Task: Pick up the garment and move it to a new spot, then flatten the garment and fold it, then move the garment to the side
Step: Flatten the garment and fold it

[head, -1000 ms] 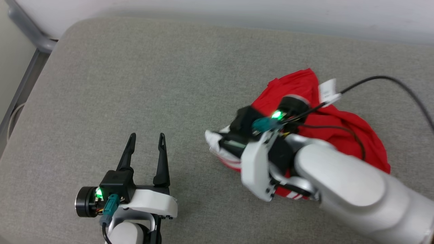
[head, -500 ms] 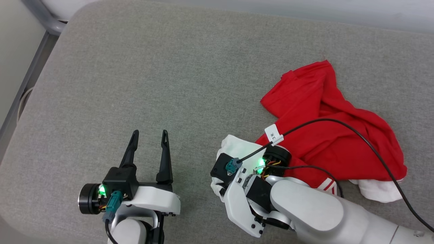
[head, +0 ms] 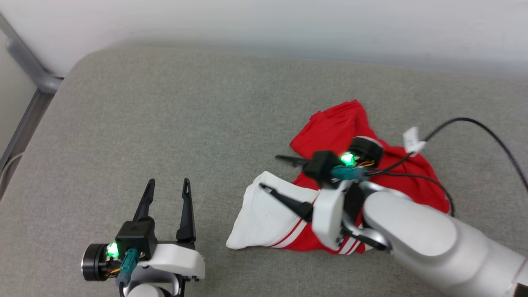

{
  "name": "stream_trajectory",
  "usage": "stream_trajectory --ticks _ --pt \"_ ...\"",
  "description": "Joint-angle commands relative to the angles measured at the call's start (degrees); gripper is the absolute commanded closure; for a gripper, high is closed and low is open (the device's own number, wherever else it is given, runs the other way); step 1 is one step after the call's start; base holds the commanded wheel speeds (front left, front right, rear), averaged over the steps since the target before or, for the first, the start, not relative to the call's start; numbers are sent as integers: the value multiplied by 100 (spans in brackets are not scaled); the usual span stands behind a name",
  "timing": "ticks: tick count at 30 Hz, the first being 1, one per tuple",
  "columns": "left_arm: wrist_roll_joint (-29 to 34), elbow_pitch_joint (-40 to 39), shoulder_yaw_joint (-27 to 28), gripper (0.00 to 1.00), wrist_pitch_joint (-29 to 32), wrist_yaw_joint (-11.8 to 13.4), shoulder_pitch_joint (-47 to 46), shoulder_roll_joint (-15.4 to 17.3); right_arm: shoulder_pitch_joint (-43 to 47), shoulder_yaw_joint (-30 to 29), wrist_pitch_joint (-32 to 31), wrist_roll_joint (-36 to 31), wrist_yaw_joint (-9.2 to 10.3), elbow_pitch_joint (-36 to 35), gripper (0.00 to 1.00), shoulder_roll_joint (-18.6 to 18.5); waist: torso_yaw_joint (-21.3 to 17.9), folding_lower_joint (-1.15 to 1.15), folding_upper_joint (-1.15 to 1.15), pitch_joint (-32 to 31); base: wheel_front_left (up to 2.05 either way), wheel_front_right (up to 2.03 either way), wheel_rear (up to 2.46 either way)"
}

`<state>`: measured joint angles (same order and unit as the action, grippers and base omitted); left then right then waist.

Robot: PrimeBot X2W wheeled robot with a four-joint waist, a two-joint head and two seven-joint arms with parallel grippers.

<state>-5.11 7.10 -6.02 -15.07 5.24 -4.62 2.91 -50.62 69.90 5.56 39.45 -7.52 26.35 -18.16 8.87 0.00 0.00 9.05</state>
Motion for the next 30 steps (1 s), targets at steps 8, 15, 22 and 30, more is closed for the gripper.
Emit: stream_trajectory --ticks 8,15,22,30 --pt "149 -83 260 0 -15 -112 375 -6 1122 -1725 851 -805 7 3 0 -414 -353 0 0 -482 0 0 0" --pt "216 -123 370 0 -15 -155 572 -5 2687 -4059 960 -1832 6 -576 0 -253 -525 0 0 -677 0 0 0" --pt "276 -159 412 0 -15 -208 740 -5 4307 -6134 962 -2693 6 -1564 0 391 -632 0 0 -823 0 0 0" --pt "329 -165 466 0 -15 -330 721 45 5589 -7212 963 -3220 5 -2239 0 1132 -682 0 0 -913 0 0 0"
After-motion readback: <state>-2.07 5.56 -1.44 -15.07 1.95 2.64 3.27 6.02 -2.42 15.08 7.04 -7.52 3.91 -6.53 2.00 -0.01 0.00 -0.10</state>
